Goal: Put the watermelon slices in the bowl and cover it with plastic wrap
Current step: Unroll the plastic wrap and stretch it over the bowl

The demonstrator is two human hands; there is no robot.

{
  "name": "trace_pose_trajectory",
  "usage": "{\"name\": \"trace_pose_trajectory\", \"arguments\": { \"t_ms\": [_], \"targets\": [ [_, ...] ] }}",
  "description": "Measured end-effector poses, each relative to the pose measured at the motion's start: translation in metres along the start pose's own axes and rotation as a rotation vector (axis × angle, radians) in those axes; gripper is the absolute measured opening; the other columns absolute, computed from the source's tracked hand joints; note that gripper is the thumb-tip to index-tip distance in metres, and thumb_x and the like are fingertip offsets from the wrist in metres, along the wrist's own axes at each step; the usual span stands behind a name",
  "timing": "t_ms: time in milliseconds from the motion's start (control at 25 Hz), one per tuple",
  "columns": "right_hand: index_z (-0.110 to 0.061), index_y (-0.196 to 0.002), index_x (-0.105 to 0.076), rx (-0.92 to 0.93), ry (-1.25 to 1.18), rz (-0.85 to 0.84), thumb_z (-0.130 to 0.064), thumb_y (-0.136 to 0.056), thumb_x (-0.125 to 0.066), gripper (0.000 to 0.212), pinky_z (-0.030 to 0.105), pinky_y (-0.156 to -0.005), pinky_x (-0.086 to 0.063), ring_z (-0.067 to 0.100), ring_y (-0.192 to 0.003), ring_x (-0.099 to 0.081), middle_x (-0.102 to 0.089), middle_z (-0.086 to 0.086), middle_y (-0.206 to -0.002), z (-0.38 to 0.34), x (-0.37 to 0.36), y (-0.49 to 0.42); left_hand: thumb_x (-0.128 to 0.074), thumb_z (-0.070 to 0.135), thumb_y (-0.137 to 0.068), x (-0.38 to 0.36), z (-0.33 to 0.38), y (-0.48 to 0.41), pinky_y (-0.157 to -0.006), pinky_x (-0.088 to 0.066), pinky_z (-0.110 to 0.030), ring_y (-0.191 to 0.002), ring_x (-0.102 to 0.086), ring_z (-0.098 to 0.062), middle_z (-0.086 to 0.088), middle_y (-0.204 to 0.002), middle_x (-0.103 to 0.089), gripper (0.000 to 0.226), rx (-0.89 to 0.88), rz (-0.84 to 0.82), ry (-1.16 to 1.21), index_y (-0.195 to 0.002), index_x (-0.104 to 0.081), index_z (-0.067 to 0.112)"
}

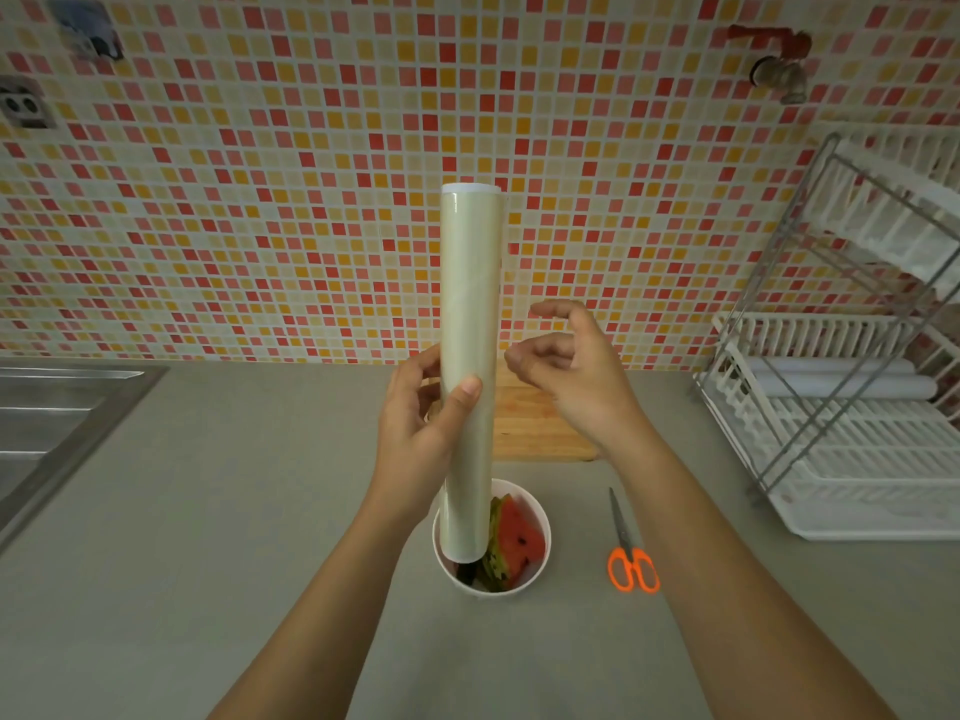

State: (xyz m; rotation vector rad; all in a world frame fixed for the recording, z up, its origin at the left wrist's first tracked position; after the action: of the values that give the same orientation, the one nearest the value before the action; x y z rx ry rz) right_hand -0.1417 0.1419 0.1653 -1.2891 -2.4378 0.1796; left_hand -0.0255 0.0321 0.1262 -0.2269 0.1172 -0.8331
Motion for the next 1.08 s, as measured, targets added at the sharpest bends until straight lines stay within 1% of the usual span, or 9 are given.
{"name": "trace_pose_trajectory", "arguments": {
  "t_ms": [200, 280, 360, 480, 560, 680, 760, 920, 1080],
  "targets": [
    [-0.037, -0.11, -0.048, -0.03, -0.077, 0.078, -0.042, -0.08, -0.066, 0.035, 0.032, -0.083, -0.055, 0.006, -0.084, -0.067, -0.07, -0.01, -0.083, 0.012, -0.003, 0.008, -0.064, 0.041, -0.083, -0.002, 0.0, -0.005, -0.083, -0.058, -0.034, -0.103, -0.063, -0.013, 0.003, -0.121, -0.059, 0.044, -0.007, -0.008, 0.017, -0.124, -0.053, 0.028],
    [-0.038, -0.113, -0.047, -0.044, -0.064, -0.025, -0.048, -0.072, -0.071, 0.048, 0.021, -0.079, -0.053, 0.004, -0.083, -0.067, -0.072, -0.014, -0.084, 0.018, -0.006, 0.017, -0.064, 0.04, -0.085, -0.002, 0.001, -0.008, -0.082, -0.058, -0.034, -0.102, -0.064, -0.011, 0.003, -0.121, -0.058, 0.038, -0.016, -0.007, 0.027, -0.121, -0.054, 0.033],
    [-0.039, -0.111, -0.048, -0.037, -0.026, -0.083, -0.038, -0.072, -0.075, 0.047, 0.013, -0.074, -0.05, 0.003, -0.079, -0.067, -0.072, -0.013, -0.081, 0.023, -0.008, 0.02, -0.064, 0.04, -0.085, 0.0, 0.002, -0.011, -0.082, -0.058, -0.034, -0.102, -0.064, -0.012, 0.002, -0.121, -0.057, 0.036, -0.02, -0.019, 0.025, -0.119, -0.054, 0.035],
    [-0.038, -0.105, -0.049, -0.009, 0.018, -0.019, -0.025, -0.079, -0.072, 0.037, 0.025, -0.08, -0.052, 0.004, -0.076, -0.067, -0.071, -0.011, -0.075, 0.023, -0.005, 0.015, -0.063, 0.041, -0.083, 0.0, 0.002, -0.014, -0.081, -0.057, -0.033, -0.101, -0.064, -0.013, 0.002, -0.12, -0.058, 0.041, -0.012, -0.027, 0.025, -0.122, -0.054, 0.03],
    [-0.038, -0.106, -0.049, -0.002, 0.018, 0.006, -0.028, -0.082, -0.068, 0.033, 0.028, -0.084, -0.051, 0.005, -0.08, -0.066, -0.07, -0.009, -0.079, 0.025, -0.003, 0.016, -0.063, 0.04, -0.084, -0.001, 0.004, -0.016, -0.08, -0.057, -0.032, -0.099, -0.064, -0.012, 0.003, -0.119, -0.059, 0.04, -0.017, -0.03, 0.028, -0.122, -0.054, 0.028],
    [-0.047, -0.106, -0.045, -0.067, -0.039, -0.116, -0.039, -0.074, -0.073, 0.044, 0.022, -0.077, -0.052, 0.004, -0.08, -0.066, -0.07, -0.011, -0.084, 0.031, -0.007, 0.029, -0.062, 0.039, -0.083, -0.001, 0.007, -0.019, -0.08, -0.056, -0.029, -0.101, -0.064, -0.014, 0.001, -0.118, -0.059, 0.044, -0.032, -0.022, 0.049, -0.123, -0.054, 0.023],
    [-0.049, -0.104, -0.045, -0.076, 0.014, -0.177, -0.034, -0.072, -0.077, 0.048, 0.016, -0.073, -0.049, 0.003, -0.075, -0.066, -0.07, -0.015, -0.079, 0.038, -0.013, 0.035, -0.062, 0.041, -0.081, -0.001, 0.007, -0.021, -0.08, -0.055, -0.03, -0.102, -0.063, -0.017, -0.002, -0.119, -0.059, 0.049, -0.028, -0.031, 0.054, -0.124, -0.053, 0.02],
    [-0.04, -0.102, -0.049, 0.025, 0.103, -0.039, -0.021, -0.08, -0.071, 0.037, 0.023, -0.074, -0.05, 0.007, -0.073, -0.064, -0.065, -0.01, -0.074, 0.047, -0.009, 0.034, -0.062, 0.041, -0.081, -0.003, 0.008, -0.021, -0.077, -0.055, -0.028, -0.101, -0.064, -0.018, -0.001, -0.117, -0.059, 0.05, -0.025, -0.044, 0.062, -0.125, -0.053, 0.018],
    [-0.045, -0.105, -0.05, -0.081, -0.01, -0.152, -0.039, -0.074, -0.072, 0.039, 0.023, -0.076, -0.053, 0.009, -0.079, -0.067, -0.069, -0.011, -0.083, 0.058, -0.014, 0.051, -0.062, 0.038, -0.083, -0.005, 0.008, -0.021, -0.078, -0.056, -0.03, -0.1, -0.064, -0.02, -0.004, -0.12, -0.058, 0.048, -0.043, -0.035, 0.081, -0.125, -0.053, 0.017]
  ]
}}
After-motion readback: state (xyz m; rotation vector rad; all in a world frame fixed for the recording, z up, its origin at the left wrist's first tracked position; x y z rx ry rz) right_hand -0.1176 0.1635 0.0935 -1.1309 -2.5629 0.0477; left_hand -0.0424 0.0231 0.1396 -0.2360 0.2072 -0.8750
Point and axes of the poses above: each hand's wrist, its own y-axis away from the middle knuckle, its own x-axis out of the back of the hand, z = x × y, the point moved 1 cm from there along -y, towards the middle knuckle
